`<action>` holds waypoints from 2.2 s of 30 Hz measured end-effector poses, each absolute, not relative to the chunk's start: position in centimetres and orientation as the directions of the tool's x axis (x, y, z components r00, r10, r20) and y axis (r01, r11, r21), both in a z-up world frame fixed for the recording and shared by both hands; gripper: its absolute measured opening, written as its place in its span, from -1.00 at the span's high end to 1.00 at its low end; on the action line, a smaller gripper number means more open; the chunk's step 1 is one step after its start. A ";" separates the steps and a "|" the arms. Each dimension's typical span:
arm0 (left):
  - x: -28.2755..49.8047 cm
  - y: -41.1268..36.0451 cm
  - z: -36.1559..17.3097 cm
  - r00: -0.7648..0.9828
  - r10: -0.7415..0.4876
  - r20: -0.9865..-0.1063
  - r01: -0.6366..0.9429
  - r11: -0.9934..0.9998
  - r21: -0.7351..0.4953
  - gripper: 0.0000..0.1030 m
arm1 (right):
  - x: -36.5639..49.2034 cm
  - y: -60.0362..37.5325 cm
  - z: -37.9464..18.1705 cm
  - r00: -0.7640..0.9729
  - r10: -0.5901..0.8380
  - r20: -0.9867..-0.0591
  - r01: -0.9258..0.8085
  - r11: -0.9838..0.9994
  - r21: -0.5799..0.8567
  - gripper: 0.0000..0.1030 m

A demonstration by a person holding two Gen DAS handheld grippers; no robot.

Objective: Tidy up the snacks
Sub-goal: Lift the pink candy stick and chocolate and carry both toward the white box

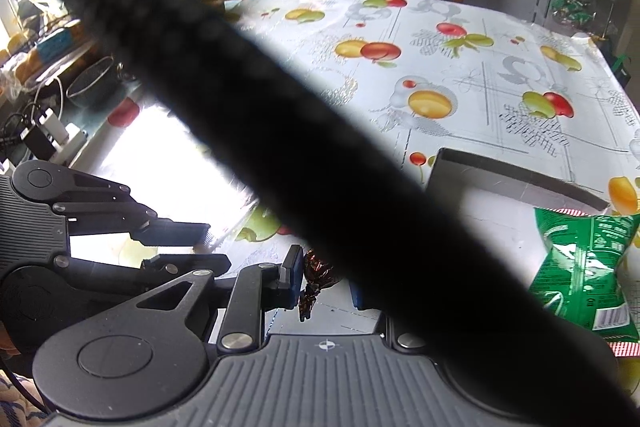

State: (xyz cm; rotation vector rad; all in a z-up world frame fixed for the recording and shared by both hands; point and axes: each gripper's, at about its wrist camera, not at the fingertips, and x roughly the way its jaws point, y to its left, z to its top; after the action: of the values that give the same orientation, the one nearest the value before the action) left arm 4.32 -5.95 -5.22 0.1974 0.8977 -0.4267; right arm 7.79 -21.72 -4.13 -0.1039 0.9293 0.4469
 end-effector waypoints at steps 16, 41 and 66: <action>4.5 -8.1 -3.7 0.548 -0.319 -0.773 0.495 0.869 -0.008 0.67 | 6.9 -23.8 -3.4 0.553 0.309 -0.774 -0.367 0.924 0.107 0.51; 4.9 -15.3 -2.7 0.486 -0.445 -0.752 0.659 0.752 -0.018 0.67 | 4.4 -30.1 -2.8 0.608 0.195 -0.770 -0.203 0.975 0.087 0.51; 4.9 -19.9 -3.0 0.408 -0.504 -0.761 0.753 0.658 -0.031 0.67 | 3.0 -33.9 -3.3 0.604 0.127 -0.787 -0.106 0.991 0.079 0.51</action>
State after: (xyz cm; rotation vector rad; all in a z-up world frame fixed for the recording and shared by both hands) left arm 4.92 -19.92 -3.05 0.3417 0.8248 -0.8109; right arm 3.02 -33.85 -3.34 0.0247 0.9125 0.1349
